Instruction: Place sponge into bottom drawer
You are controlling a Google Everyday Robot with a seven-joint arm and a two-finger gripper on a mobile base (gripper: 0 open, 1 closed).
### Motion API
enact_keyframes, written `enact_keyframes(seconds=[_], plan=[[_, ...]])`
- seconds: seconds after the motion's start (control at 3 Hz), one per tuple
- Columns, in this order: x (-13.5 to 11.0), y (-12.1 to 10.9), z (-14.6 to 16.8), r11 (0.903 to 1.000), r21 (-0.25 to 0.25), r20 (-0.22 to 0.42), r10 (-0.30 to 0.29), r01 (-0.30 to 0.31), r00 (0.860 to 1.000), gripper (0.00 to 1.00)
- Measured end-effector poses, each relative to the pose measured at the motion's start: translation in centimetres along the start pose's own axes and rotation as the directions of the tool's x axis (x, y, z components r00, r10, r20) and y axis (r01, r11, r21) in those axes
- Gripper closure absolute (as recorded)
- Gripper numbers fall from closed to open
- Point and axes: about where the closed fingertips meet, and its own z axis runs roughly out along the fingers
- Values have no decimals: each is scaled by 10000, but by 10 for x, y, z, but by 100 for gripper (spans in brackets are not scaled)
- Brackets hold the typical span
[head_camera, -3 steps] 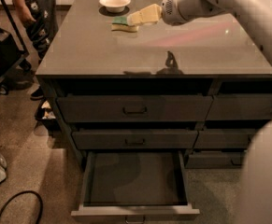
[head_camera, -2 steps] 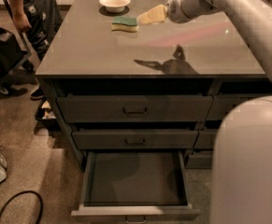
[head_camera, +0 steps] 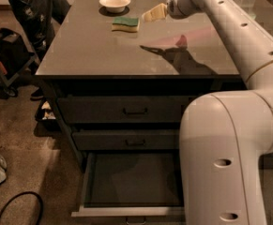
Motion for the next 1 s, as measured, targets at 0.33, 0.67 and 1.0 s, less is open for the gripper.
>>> enact_keyframes(seconds=[0.33,0.67,1.0], plan=[[-12,2,20,9991,132,853,390,-402,9956,0],[-16,18,38,9981,-112,1459,610,-600,9874,0],[-18,35,52,9969,-431,1783,729,-663,9813,0]])
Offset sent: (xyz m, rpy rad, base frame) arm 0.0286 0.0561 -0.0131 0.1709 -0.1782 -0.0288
